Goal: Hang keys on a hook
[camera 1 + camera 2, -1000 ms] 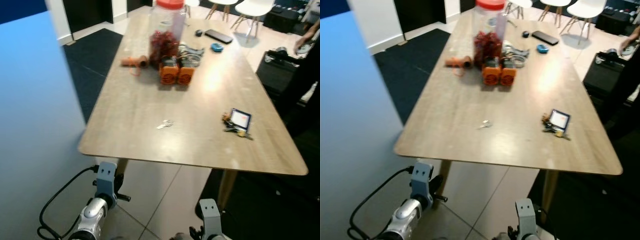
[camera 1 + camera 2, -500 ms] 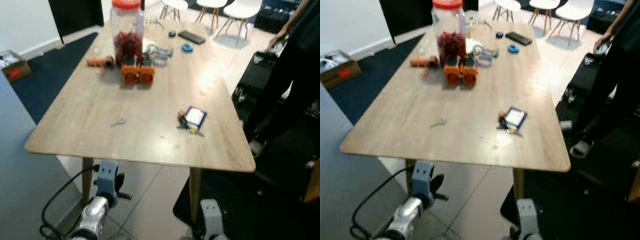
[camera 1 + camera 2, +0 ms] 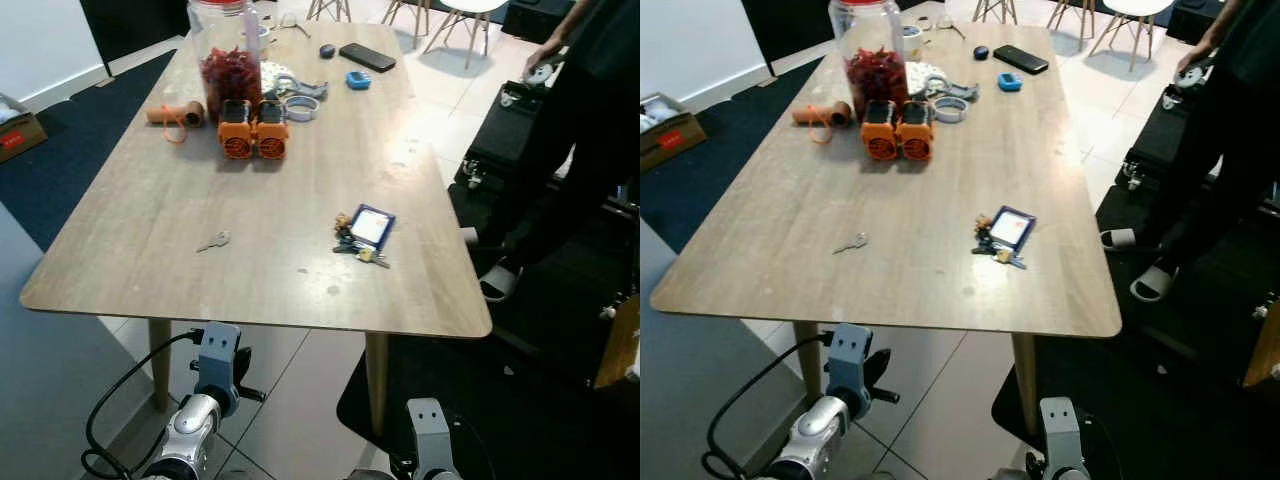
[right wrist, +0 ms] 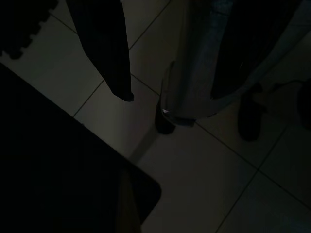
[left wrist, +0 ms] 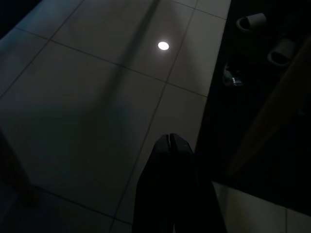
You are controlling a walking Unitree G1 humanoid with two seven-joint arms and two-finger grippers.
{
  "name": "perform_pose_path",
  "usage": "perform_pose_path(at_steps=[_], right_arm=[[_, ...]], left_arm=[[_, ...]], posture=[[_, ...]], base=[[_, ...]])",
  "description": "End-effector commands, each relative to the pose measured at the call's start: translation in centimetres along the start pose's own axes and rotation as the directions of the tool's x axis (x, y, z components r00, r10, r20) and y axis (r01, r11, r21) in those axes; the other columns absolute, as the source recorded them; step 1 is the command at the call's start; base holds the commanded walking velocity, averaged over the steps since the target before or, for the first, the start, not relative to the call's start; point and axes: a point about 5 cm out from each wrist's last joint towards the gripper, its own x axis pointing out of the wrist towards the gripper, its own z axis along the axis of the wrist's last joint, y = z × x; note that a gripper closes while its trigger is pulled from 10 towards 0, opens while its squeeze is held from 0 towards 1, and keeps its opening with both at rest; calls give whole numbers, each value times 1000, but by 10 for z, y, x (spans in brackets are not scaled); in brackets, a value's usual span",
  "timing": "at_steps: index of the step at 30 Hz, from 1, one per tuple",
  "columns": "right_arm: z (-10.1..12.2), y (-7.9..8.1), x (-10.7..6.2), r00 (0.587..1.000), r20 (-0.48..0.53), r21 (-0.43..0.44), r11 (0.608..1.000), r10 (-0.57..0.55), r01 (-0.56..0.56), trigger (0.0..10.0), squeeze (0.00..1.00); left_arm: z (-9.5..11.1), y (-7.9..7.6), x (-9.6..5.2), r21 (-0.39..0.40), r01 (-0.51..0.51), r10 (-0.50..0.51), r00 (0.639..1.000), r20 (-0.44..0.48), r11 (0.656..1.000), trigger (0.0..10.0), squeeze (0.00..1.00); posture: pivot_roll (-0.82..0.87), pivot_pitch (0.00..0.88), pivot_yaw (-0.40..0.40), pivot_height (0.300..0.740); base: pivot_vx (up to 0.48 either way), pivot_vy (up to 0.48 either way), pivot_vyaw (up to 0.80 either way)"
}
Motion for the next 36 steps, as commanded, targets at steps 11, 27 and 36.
perform_pose_path(at_steps=[11, 27, 36], right_arm=[[-52, -92, -40, 916, -85, 138, 906, -392, 400, 10000, 0], [94, -254, -138, 340, 357, 691, 491, -870, 531, 10000, 0], [254, -194, -131, 436, 794, 345, 905, -423, 250, 10000, 0]], left_arm=[[-4, 2, -3, 23, -6, 6, 1000, -7, 1000, 10000, 0], [-2, 4, -3, 16, 2, -2, 1000, -5, 1000, 10000, 0], [-1, 4, -2, 6, 5, -5, 1000, -4, 1000, 10000, 0]], posture=[[51, 60, -20, 740], [42, 59, -14, 740], [45, 47, -25, 740]], base=[[0, 0, 0], [0, 0, 0], [0, 0, 0]])
